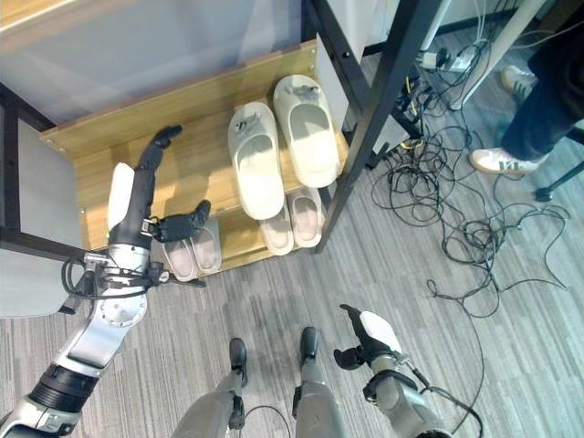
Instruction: Arrange the slippers neatly on the shoe rack.
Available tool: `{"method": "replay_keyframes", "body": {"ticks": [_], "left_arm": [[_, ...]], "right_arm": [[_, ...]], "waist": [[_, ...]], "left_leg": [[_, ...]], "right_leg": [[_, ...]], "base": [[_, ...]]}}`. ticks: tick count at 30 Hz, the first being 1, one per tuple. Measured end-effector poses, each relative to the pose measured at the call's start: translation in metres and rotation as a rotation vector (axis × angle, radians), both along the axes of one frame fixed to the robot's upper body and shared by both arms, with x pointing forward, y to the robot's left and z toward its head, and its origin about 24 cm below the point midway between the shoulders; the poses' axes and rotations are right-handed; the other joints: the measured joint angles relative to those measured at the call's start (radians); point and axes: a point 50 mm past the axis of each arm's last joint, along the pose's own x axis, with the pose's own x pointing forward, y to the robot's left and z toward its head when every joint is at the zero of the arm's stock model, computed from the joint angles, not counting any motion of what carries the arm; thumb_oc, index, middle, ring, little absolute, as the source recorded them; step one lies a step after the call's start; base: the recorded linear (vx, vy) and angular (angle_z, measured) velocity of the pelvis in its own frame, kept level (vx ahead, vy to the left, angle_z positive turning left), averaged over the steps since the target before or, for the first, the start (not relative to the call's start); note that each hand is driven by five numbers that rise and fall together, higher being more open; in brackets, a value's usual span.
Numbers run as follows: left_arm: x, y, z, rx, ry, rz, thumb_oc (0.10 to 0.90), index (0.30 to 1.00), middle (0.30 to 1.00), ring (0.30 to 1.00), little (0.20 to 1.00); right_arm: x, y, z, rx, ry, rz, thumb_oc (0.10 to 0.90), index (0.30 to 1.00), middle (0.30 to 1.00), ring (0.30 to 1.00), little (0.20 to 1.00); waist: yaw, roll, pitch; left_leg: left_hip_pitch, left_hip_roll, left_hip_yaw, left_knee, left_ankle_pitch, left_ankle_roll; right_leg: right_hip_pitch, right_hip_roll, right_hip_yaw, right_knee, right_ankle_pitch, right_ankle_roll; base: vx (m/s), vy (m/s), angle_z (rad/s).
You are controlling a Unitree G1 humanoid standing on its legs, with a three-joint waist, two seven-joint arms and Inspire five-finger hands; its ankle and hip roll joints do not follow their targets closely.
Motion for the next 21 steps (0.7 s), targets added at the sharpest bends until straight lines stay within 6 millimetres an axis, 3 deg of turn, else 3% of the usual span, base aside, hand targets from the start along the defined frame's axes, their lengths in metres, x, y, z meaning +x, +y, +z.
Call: {"method": "replay_keyframes", "body": {"ticks": [9, 18, 21], "left_arm": [[-0.015, -0.007, -0.037, -0.159, 0.228, -0.126, 0.8, 0.9, 0.9, 0.9, 0.9], [-0.021, -0.01, -0.065, -0.01, 0.299, -0.086, 0.8, 0.9, 0.9, 0.9, 0.9], [-0.02, -0.022, -0.072, 0.057, 0.293, -0.095, 0.8, 0.9, 0.9, 0.9, 0.9]], "right_arm": [[-0.012, 0.001, -0.009, 0.01, 0.041, -0.027, 0.8, 0.9, 0.9, 0.9, 0.9], [-0.02, 0.014, -0.019, 0.053, 0.069, -0.038, 0.8, 0.9, 0.9, 0.9, 0.9], [-0.024, 0.02, -0.023, 0.05, 0.075, -0.018, 0.8, 0.9, 0.9, 0.9, 0.9]], "waist": [[0.021, -0.016, -0.058], [0.024, -0.013, -0.081], [0.022, -0.012, -0.082]], "left_leg": [[0.05, 0.002, -0.017, -0.001, -0.009, 0.0], [0.058, 0.003, -0.032, 0.0, -0.009, -0.002], [0.041, 0.007, -0.041, 0.0, -0.007, -0.005]], "right_leg": [[0.056, 0.0, -0.012, 0.0, -0.021, 0.0], [0.072, 0.003, -0.026, 0.0, -0.027, 0.004], [0.059, 0.006, -0.036, 0.0, -0.027, 0.004]], "base": [[0.04, -0.015, 0.05], [-0.01, -0.011, 0.04], [-0.07, -0.024, 0.07]]}}
